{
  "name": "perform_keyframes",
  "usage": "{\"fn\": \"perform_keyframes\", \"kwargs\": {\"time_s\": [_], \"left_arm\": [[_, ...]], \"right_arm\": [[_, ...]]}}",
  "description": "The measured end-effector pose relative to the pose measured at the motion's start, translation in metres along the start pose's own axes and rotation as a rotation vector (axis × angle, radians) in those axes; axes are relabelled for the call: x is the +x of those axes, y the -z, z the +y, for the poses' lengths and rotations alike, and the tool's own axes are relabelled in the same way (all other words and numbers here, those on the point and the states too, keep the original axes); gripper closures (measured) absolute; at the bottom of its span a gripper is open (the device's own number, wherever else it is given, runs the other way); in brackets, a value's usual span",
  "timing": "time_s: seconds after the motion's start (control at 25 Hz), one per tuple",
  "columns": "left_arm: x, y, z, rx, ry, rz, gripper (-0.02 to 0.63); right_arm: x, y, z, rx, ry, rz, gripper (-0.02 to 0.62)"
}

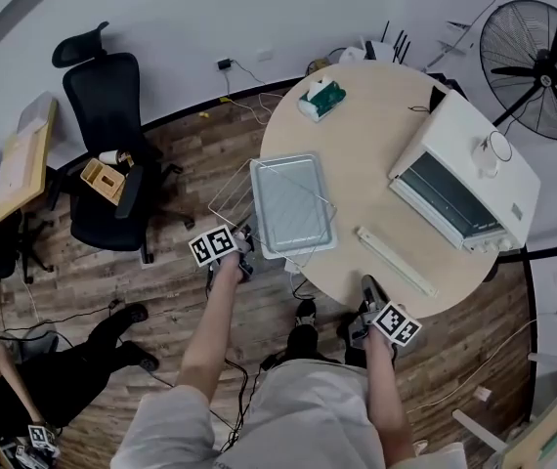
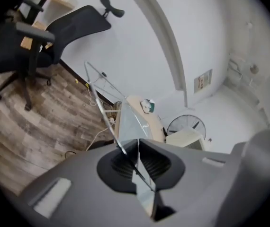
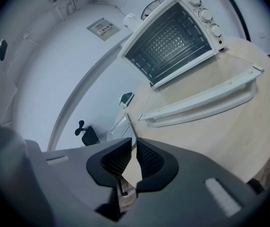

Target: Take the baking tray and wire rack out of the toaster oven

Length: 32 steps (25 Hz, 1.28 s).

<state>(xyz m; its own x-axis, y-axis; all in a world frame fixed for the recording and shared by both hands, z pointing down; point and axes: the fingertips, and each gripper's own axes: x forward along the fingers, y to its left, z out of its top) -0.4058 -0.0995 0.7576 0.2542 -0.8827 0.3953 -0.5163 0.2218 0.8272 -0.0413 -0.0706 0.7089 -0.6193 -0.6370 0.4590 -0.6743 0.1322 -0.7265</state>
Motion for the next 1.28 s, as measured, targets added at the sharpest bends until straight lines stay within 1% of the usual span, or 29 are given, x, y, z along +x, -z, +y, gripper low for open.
{"fn": "perform_keyframes", "kwargs": {"time_s": [0.08, 0.16, 0.32, 0.4, 0.56, 0.68, 0.8, 0.84, 0.88, 0.92, 0.96, 1.12, 1.2, 1.28], "left_arm": [[0.003, -0.002, -0.001, 0.086, -0.034, 0.015, 0.54], [0.005, -0.004, 0.001, 0.152, -0.069, 0.031, 0.533], [0.008, 0.0, 0.014, 0.258, -0.162, 0.111, 0.505], [0.01, 0.002, 0.02, 0.291, -0.207, 0.15, 0.488], [0.014, 0.004, 0.026, 0.291, -0.251, 0.171, 0.472], [0.017, 0.005, 0.028, 0.315, -0.282, 0.191, 0.441], [0.021, 0.007, 0.029, 0.314, -0.301, 0.196, 0.419], [0.022, 0.007, 0.029, 0.307, -0.3, 0.194, 0.402], [0.025, 0.008, 0.028, 0.298, -0.293, 0.192, 0.368], [0.027, 0.009, 0.027, 0.288, -0.28, 0.193, 0.312], [0.029, 0.01, 0.027, 0.276, -0.268, 0.193, 0.294], [0.033, 0.015, 0.031, 0.243, -0.249, 0.192, 0.278], [0.037, 0.018, 0.031, 0.231, -0.24, 0.196, 0.252], [0.04, 0.021, 0.031, 0.207, -0.223, 0.199, 0.213]], "right_arm": [[0.0, -0.002, -0.001, -0.002, 0.002, -0.002, 0.563], [-0.001, -0.004, -0.003, -0.003, 0.006, -0.006, 0.563], [-0.004, -0.006, -0.006, 0.0, 0.016, -0.012, 0.563], [-0.005, -0.007, -0.007, 0.001, 0.017, -0.013, 0.563], [-0.01, -0.011, -0.012, 0.0, 0.024, -0.019, 0.563], [-0.013, -0.013, -0.015, 0.003, 0.03, -0.021, 0.563], [-0.015, -0.012, -0.018, 0.007, 0.033, -0.021, 0.563], [-0.016, -0.013, -0.019, 0.008, 0.033, -0.023, 0.563], [-0.016, -0.013, -0.02, 0.009, 0.033, -0.024, 0.563], [-0.017, -0.014, -0.021, 0.01, 0.033, -0.025, 0.563], [-0.018, -0.013, -0.021, 0.01, 0.034, -0.026, 0.563], [-0.02, -0.013, -0.023, 0.012, 0.037, -0.026, 0.563], [-0.022, -0.014, -0.025, 0.013, 0.04, -0.027, 0.563], [-0.023, -0.015, -0.025, 0.012, 0.043, -0.027, 0.563]]}}
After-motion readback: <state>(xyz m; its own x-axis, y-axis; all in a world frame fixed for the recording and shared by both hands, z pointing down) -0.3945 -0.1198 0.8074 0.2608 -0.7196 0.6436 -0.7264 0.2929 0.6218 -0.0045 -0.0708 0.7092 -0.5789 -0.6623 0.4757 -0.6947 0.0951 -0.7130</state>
